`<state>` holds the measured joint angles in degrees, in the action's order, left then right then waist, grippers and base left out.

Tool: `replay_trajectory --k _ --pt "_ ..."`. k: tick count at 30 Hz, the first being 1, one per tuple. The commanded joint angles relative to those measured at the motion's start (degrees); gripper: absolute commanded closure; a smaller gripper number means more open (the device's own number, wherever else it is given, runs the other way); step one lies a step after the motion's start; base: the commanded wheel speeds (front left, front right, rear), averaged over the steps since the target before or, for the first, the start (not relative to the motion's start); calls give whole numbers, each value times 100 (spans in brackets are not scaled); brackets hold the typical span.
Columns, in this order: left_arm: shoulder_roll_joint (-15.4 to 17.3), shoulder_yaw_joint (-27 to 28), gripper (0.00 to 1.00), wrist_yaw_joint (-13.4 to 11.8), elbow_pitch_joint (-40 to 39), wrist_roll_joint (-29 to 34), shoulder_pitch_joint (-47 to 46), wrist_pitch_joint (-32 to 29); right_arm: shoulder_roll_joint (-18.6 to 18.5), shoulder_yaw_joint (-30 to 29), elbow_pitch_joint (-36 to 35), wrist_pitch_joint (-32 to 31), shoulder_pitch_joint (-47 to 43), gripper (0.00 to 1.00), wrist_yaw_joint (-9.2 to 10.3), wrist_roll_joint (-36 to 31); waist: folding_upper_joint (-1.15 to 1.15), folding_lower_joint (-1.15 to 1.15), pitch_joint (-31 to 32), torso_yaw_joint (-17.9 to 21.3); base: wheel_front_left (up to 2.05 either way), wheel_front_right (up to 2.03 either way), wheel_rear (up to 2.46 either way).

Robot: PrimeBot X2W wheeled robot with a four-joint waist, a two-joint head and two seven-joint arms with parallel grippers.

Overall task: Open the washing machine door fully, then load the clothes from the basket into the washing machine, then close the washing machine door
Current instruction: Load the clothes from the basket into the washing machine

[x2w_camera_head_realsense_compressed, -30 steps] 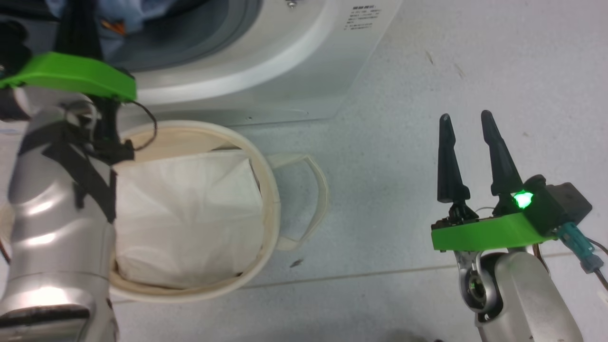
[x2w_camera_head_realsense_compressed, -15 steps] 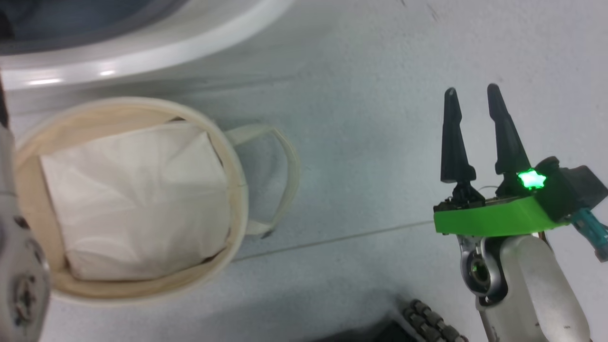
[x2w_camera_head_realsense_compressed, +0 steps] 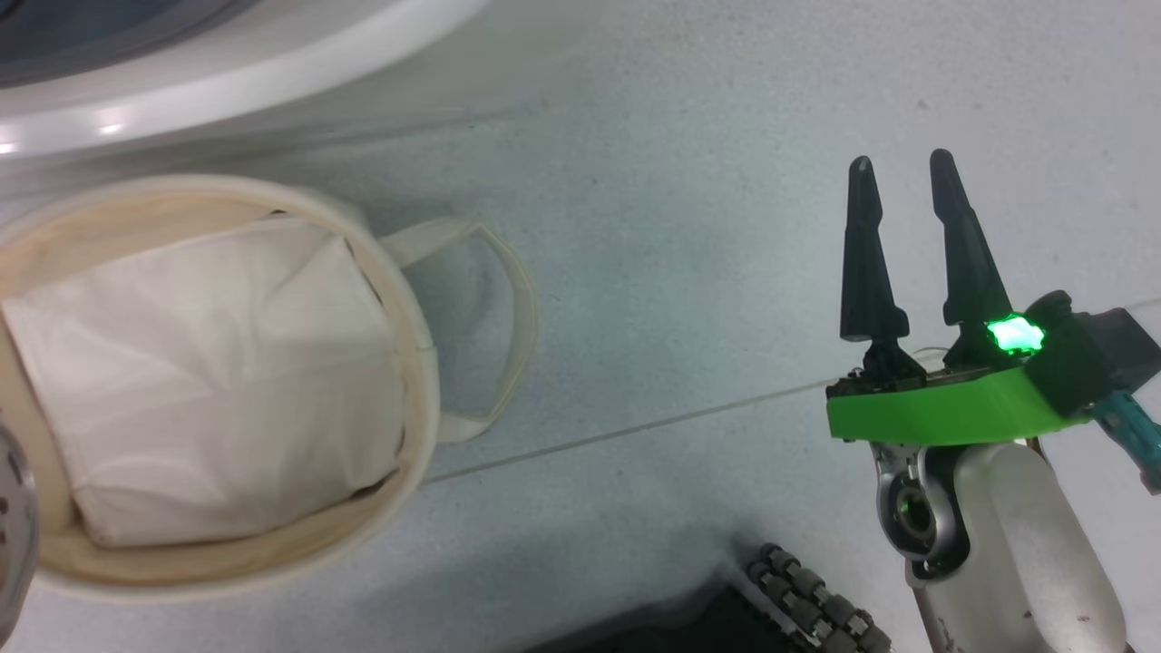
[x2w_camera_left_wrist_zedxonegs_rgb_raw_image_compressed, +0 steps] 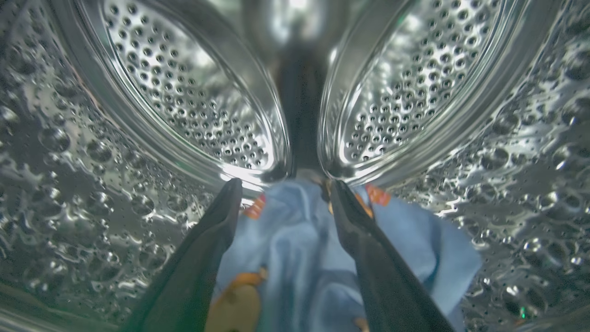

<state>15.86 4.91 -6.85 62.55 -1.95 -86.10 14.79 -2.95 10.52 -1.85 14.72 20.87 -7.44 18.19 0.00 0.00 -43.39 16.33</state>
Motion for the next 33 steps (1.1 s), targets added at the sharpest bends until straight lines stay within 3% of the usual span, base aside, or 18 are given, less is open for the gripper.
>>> replay_trajectory --k 1,7,15,25,30,33 --pt "229 -7 0 7 -278 8 -101 20 7 102 -186 28 -112 0 -5 7 0 0 50 -59 0 0 0" --pt "-55 53 0 216 -739 -203 518 20 7 96 -114 28 -147 0 -5 -145 0 0 495 -373 0 0 0" --pt "-487 50 0 539 -1375 -337 1972 20 7 110 125 28 -369 0 -5 -461 0 0 1594 -756 0 0 0" --pt "-1094 -252 0 657 -2273 -237 4255 20 7 39 532 28 -976 0 -5 -652 0 0 3133 -1241 0 0 0" --pt "-1260 -523 0 740 -2668 -402 5555 20 7 71 640 28 -1372 0 -5 -612 0 0 3930 -1506 0 0 0" --pt "-1284 -660 0 669 -2942 -474 6117 20 7 77 675 28 -1562 0 -5 -595 0 0 4198 -1625 0 0 0"
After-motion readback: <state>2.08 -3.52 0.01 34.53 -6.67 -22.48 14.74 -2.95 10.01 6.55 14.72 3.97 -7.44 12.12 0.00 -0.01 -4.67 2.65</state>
